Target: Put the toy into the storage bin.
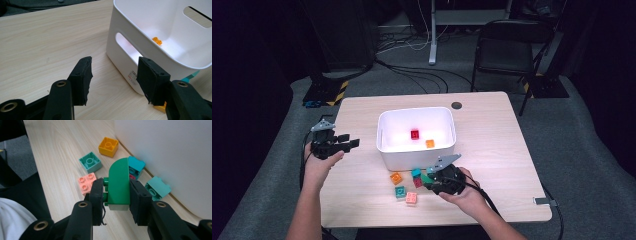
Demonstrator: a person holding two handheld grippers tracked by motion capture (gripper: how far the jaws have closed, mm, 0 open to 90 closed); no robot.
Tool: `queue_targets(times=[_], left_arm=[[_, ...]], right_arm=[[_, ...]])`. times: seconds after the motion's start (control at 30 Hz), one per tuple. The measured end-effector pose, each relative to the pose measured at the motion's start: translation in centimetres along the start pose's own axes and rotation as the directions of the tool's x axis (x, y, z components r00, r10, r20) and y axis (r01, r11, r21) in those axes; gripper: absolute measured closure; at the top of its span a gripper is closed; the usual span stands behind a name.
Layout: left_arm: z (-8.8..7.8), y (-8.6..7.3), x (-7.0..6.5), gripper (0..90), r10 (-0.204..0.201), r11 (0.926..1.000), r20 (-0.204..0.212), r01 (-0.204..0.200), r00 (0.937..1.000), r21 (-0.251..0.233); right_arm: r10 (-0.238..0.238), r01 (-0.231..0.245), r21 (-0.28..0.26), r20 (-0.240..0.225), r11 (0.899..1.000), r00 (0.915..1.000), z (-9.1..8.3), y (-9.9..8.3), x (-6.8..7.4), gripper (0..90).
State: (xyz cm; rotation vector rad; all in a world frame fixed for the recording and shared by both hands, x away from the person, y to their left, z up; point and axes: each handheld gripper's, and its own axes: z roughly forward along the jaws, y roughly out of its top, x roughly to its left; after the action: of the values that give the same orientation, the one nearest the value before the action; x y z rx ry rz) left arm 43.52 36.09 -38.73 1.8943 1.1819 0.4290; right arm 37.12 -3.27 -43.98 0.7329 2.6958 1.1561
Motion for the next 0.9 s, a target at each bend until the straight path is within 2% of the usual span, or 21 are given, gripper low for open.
queue_targets(times=[0.17, 0.5, 0.77, 0.87, 0.9], left_arm=[[0.0, 0.0, 0.0, 45.5, 0.005, 1.0, 0.0, -0.005, 1.0, 0.002], [-0.1, 0.0, 0.0, 45.5, -0.004, 1.0, -0.001, 0.004, 1.0, -0.009], [-0.1, 0.0, 0.1, 45.5, -0.001, 1.0, 0.0, 0.001, 1.0, -0.009], [-0.1, 0.0, 0.1, 45.5, -0.002, 1.0, 0.0, 0.002, 1.0, -0.006], [-0.1, 0.0, 0.1, 45.5, -0.002, 1.0, 0.0, 0.002, 1.0, -0.005]], right_arm=[[0.003, -0.004, -0.016, -0.023, 1.0, 0.9997, -1.3, 1.1, -0.2, 66.4], [0.007, -0.009, -0.054, -0.04, 0.998, 0.9992, -4.2, 4.0, -1.1, 66.4], [-0.015, 0.014, -0.071, -0.009, 0.997, 0.9998, -5.7, 6.5, -2.0, 66.4], [-0.001, 0.0, -0.073, -0.004, 0.997, 1.0, -5.9, 7.3, -2.3, 66.4], [-0.014, 0.014, -0.071, -0.003, 0.997, 0.9999, -5.9, 7.5, -2.5, 66.4]])
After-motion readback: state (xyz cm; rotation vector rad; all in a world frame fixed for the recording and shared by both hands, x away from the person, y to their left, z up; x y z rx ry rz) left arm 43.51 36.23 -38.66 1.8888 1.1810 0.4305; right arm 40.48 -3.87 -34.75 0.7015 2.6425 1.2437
